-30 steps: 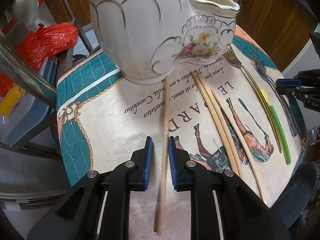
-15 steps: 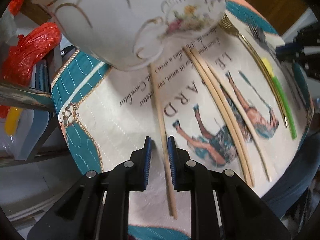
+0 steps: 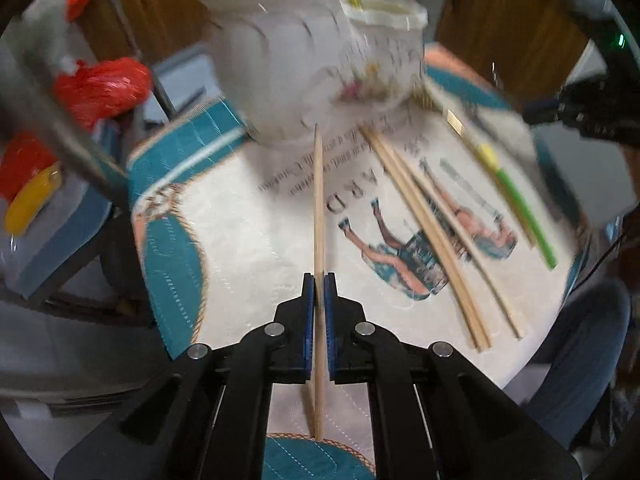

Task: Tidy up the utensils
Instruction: 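Lift the chopstick with the left tool while the right tool lifts the silver spoon toward the vase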

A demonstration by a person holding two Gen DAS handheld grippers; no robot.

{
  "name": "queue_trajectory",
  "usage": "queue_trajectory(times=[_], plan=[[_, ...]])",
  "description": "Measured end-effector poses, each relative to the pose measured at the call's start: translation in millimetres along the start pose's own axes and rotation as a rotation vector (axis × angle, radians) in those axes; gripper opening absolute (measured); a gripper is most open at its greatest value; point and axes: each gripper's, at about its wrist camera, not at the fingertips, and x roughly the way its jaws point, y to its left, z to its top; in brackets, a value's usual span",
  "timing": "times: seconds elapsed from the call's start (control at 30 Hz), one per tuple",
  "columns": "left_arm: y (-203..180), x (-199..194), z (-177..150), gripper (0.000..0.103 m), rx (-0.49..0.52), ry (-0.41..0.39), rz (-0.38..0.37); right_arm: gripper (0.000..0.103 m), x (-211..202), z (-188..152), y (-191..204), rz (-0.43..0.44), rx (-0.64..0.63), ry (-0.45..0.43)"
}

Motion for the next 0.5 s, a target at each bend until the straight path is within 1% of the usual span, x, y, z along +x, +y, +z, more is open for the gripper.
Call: queue_trajectory(times=[0.07,0.1,0.17,0.2,0.23,0.3,0.37,0.5], plan=[[6,-14,-11,0.005,-0.045,-0.092,-0.015,0.004,-11,-3,0,0.021,0.009,-0.078],[8,-23,-19,0.005,-0.071,-0.161,-0.033,0.004,-15,-5,0,0.027,0.014,-0.110],[11,-33,-28,0.005,-0.121,-0.237,-0.045,0.004,-23,-8,1,0.048,0.022,-0.186],[12,-40,-32,0.005,-0.145,-0.296,-0.057,0.004,-25,-9,0,0.055,0.026,-0.216],[11,-45,-34,0.005,-0.158,-0.337,-0.053,0.004,-30,-12,2,0.073,0.035,-0.259],[15,-54,-32,0.005,-0.186,-0.434,-0.031,0.004,-36,-13,6,0.080,0.041,-0.311],[20,-66,-25,0.005,-0.226,-0.535,-0.033,0.004,-42,-14,10,0.082,0.045,-0.368],[17,-82,-6,0.005,-0.265,-0.674,-0.031,0.004,-53,-13,13,0.088,0.054,-0.465]])
